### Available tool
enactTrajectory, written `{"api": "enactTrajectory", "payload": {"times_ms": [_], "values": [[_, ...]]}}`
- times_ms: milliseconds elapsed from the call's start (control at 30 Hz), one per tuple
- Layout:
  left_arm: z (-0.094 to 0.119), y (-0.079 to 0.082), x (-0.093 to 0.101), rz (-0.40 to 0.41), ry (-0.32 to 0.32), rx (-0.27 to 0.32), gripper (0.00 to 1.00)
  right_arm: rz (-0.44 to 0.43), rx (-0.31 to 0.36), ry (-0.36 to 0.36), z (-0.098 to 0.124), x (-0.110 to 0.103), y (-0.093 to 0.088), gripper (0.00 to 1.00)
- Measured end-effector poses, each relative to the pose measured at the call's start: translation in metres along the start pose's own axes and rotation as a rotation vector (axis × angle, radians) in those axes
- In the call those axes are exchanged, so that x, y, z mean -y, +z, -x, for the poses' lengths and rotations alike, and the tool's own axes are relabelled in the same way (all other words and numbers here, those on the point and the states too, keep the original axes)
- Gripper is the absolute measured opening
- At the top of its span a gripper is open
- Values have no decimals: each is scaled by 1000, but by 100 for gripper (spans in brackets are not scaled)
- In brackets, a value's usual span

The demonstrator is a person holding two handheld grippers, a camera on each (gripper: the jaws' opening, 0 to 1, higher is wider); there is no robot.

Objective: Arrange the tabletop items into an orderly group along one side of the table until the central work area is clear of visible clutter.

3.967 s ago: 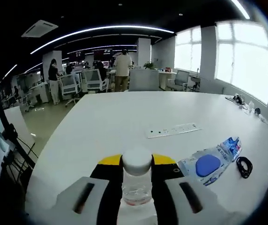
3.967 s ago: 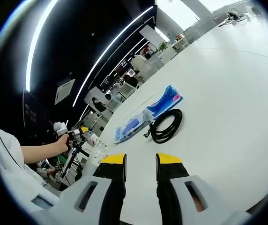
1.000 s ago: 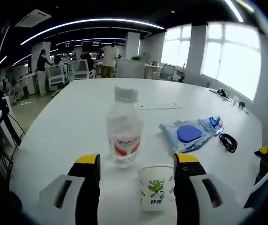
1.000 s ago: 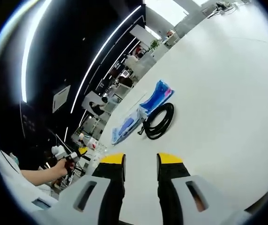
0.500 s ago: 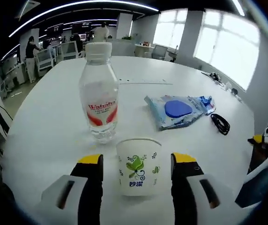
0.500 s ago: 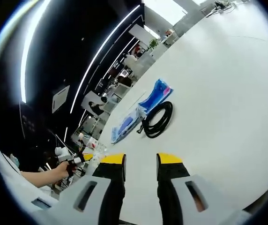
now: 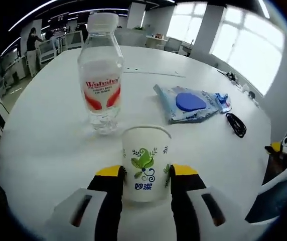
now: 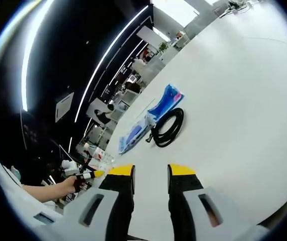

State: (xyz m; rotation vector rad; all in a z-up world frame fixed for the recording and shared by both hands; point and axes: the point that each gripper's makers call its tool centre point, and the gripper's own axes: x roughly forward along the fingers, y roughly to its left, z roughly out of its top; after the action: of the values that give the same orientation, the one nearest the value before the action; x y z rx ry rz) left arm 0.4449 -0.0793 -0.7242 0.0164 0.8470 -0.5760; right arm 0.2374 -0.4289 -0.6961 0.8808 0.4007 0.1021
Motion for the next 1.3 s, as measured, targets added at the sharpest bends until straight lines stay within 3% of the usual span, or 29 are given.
{"api": "enactTrajectory", "payload": {"times_ms": [133,300,367,400,600,700,867,1033,1167,1300], "values": [[10,13,8,32,-14,96,34,15,2,12,-1,-8,2,24],[27,34,30,-14,-59,251,33,51,-18,45,-6,-24,1,24],[30,34,32,-17,-58,259,33,57,-26,55,-8,-29,0,24],[34,40,36,-34,-63,305,34,64,-34,66,-11,-31,0,24],[57,53,66,-65,-152,452,34,115,-84,136,-26,-60,0,26],[63,51,73,-75,-165,472,34,249,-132,206,-38,-88,4,26],[78,48,89,-121,-199,521,34,347,-178,350,-58,-139,17,27],[87,42,96,-124,-217,548,35,484,-251,441,-72,-171,25,27],[93,34,101,-118,-209,561,35,575,-314,504,-81,-193,21,26],[97,25,116,-163,-214,551,35,684,-420,595,-88,-222,4,27]]}}
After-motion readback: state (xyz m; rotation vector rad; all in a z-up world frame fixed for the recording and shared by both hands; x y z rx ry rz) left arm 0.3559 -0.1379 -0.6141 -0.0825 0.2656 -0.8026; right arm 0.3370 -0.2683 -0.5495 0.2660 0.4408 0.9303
